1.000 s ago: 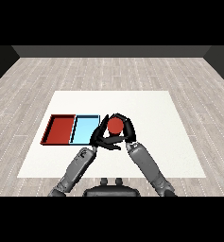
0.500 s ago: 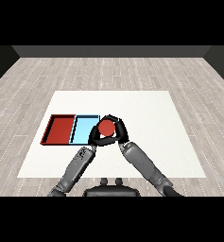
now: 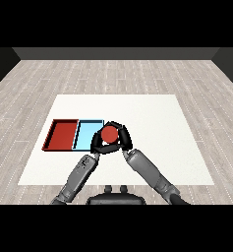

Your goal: Pick the red can and put it in the red box

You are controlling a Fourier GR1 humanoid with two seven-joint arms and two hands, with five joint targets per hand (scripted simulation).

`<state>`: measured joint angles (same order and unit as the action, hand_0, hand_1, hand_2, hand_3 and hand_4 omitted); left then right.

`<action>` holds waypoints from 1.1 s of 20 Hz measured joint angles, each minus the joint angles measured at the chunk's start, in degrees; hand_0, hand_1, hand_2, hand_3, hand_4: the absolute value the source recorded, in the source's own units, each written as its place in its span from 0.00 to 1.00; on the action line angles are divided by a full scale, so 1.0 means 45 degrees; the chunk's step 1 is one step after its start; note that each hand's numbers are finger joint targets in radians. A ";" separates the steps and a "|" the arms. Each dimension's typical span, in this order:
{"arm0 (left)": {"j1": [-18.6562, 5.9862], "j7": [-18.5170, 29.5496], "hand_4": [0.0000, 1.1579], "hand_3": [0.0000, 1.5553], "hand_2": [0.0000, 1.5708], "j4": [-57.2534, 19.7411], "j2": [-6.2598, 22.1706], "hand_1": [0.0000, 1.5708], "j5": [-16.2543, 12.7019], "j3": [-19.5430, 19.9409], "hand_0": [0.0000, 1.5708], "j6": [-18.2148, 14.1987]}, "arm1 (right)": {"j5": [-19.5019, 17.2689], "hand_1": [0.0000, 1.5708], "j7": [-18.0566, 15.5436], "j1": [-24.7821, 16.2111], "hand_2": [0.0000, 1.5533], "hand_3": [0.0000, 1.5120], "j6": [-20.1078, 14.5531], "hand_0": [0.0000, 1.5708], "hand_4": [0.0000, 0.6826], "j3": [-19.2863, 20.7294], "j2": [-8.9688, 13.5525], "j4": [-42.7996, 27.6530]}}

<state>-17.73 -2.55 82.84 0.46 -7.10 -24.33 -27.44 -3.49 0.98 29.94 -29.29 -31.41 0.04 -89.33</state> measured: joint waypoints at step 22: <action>-0.0179 0.1500 0.98 0.97 1.00 -0.0064 0.0002 1.00 0.0086 0.0667 1.00 0.0101 | -0.1194 0.00 0.1620 -0.0329 0.00 0.00 0.0736 0.00 0.00 0.1049 0.0056 -0.0981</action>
<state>-18.54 4.20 82.55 0.47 -6.71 -21.32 -26.99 -8.86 8.27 28.46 -25.98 -26.69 0.29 -93.74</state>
